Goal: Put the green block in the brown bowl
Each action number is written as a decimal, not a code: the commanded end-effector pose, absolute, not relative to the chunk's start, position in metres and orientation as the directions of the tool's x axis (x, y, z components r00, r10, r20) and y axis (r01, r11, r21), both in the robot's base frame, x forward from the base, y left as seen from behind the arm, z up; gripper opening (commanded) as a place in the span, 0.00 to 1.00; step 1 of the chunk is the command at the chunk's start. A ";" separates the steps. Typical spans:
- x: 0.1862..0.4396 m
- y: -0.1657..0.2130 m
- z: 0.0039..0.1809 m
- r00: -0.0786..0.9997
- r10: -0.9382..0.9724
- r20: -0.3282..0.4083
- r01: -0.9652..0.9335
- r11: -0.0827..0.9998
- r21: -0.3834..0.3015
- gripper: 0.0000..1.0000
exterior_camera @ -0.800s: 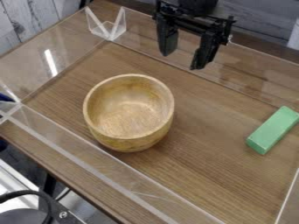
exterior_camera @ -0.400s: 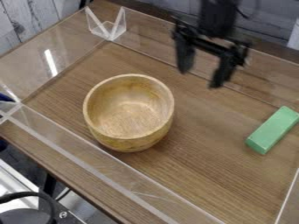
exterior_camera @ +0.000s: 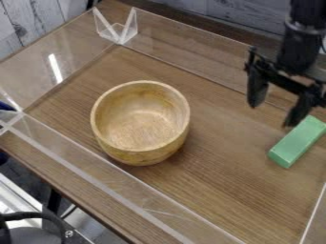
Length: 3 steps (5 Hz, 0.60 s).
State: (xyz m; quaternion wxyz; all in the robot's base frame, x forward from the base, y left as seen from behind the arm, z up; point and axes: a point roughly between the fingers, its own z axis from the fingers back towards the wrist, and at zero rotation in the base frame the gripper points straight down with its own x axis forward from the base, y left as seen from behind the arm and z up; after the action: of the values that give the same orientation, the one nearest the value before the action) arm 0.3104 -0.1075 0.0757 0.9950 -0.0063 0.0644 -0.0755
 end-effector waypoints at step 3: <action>0.342 -0.141 0.054 0.980 -0.191 -0.054 0.189 0.981 -0.046 1.00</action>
State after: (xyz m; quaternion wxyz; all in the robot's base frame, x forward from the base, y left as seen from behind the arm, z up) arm 0.3307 -0.1329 0.0315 0.9937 -0.0104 0.0668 -0.0894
